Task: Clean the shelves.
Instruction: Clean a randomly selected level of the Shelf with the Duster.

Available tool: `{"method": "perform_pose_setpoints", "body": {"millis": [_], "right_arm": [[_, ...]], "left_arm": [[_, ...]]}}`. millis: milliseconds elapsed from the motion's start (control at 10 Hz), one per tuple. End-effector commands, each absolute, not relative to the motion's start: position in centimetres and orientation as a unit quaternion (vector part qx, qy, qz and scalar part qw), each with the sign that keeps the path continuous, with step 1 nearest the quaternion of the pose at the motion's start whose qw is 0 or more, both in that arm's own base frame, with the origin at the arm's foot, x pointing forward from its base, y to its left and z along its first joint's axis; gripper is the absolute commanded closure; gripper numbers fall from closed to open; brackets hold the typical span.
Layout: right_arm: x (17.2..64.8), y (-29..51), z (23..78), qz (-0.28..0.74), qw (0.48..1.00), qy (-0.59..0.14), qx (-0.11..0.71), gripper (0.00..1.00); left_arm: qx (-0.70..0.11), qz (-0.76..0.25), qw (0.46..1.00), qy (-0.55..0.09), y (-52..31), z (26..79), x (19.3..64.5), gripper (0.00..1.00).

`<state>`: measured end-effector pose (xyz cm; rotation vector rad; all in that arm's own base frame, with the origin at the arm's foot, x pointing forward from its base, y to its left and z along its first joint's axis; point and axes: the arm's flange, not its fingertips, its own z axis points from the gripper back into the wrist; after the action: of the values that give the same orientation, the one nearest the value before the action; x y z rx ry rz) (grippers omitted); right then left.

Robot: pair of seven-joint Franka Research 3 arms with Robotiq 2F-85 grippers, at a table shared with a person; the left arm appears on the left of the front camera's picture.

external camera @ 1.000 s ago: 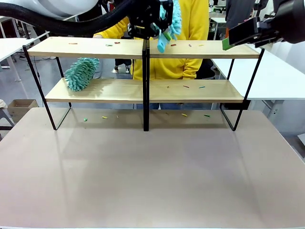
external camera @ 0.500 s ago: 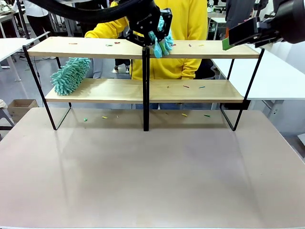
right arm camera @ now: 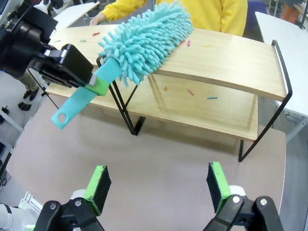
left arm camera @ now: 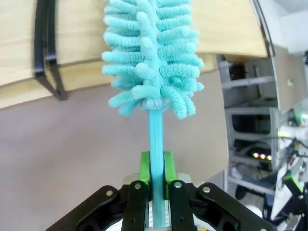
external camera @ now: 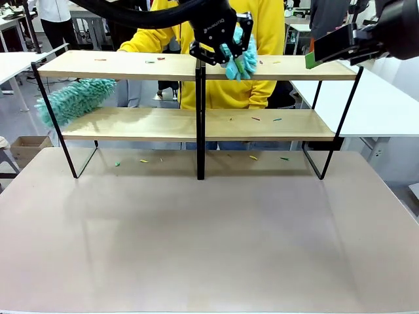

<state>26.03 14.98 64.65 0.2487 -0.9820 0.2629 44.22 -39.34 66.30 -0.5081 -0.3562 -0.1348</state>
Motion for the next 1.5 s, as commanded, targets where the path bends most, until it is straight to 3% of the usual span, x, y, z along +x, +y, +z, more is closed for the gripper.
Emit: {"method": "perform_pose_setpoints", "body": {"millis": [0, 300, 500, 700, 1100, 1400], "right_arm": [[26.0, 14.9, 64.6, 0.125, 0.866, -0.469, 0.12, 0.0], [26.0, 14.9, 64.6, 0.125, 0.866, -0.469, 0.12, 0.0], [26.0, 14.9, 64.6, 0.125, 0.866, -0.469, 0.12, 0.0], [26.0, 14.9, 64.6, 0.125, 0.866, -0.469, 0.12, 0.0], [26.0, 14.9, 64.6, 0.125, 0.866, -0.469, 0.12, 0.0], [26.0, 14.9, 64.6, 0.125, 0.866, -0.469, 0.12, 0.0]], "left_arm": [[-0.287, -0.125, 0.941, -0.131, -38.7, 66.8, 44.2, 0.87], [-0.338, -0.188, 0.921, -0.053, -37.9, 67.5, 44.4, 0.87], [-0.351, -0.256, 0.899, 0.054, -36.4, 67.8, 44.7, 0.87], [-0.413, -0.265, 0.866, 0.099, -34.6, 69.1, 45.0, 0.87], [-0.438, -0.272, 0.851, 0.096, -32.1, 71.2, 44.8, 0.87], [-0.451, -0.228, 0.862, 0.028, -24.5, 73.6, 44.1, 0.87]]}}
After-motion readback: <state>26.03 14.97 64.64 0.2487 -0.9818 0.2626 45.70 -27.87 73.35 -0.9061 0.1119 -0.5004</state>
